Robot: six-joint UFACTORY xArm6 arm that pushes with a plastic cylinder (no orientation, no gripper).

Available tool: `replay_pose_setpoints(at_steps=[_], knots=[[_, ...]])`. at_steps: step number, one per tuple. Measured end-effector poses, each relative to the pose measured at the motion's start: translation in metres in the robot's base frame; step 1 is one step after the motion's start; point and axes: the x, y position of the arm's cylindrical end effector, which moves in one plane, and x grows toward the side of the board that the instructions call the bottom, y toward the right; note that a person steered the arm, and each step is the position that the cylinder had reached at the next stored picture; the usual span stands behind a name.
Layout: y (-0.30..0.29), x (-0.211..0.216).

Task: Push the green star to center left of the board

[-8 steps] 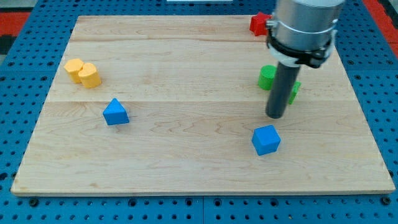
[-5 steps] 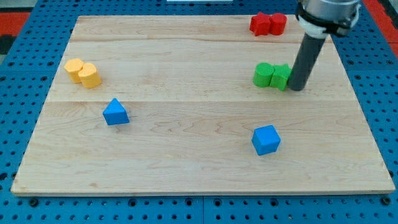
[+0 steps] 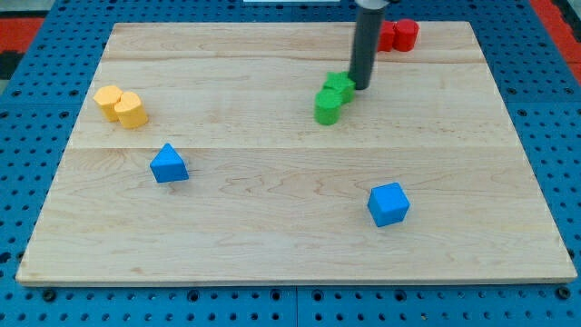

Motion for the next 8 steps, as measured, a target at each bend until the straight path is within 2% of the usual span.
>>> replay_pose_setpoints(at_steps=[1, 5, 8], knots=[[-0.052, 0.029], [-0.193, 0.073], [-0.288, 0.075]])
